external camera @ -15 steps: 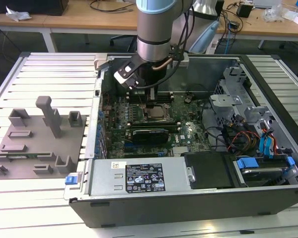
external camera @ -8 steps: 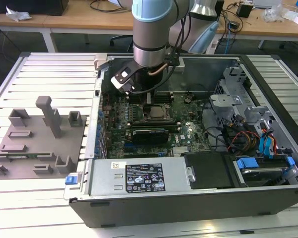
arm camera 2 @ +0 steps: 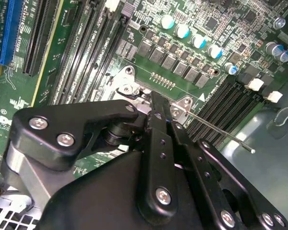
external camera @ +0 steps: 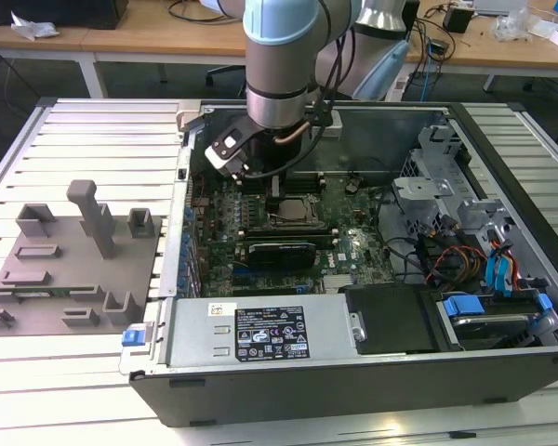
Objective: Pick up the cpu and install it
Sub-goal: 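Close the cpu cover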
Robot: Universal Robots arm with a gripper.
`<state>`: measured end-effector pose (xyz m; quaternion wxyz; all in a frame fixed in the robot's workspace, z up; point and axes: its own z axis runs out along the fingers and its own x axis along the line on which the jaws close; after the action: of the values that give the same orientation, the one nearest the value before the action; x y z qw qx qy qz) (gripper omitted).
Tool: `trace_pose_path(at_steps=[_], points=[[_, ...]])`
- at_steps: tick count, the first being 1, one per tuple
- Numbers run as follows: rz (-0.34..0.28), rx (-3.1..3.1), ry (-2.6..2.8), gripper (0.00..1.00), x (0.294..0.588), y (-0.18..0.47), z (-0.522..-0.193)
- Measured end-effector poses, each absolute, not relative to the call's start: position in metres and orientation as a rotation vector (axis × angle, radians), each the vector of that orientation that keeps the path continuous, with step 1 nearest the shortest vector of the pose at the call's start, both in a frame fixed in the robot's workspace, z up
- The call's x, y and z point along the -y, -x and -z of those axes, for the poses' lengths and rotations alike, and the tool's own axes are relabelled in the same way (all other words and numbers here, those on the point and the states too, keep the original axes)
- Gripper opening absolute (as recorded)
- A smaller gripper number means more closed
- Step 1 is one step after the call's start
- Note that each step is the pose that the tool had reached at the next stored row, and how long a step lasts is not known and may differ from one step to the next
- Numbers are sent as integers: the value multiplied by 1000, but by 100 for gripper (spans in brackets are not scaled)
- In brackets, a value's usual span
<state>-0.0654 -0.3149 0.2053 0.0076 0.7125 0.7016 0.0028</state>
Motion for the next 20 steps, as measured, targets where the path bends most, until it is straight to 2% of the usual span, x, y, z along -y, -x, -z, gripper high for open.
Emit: trace_pose_path(at_steps=[11, 20], points=[[-10, -2194, -2228, 11, 315, 68, -205], [-10, -2192, -2226, 11, 315, 68, -223]])
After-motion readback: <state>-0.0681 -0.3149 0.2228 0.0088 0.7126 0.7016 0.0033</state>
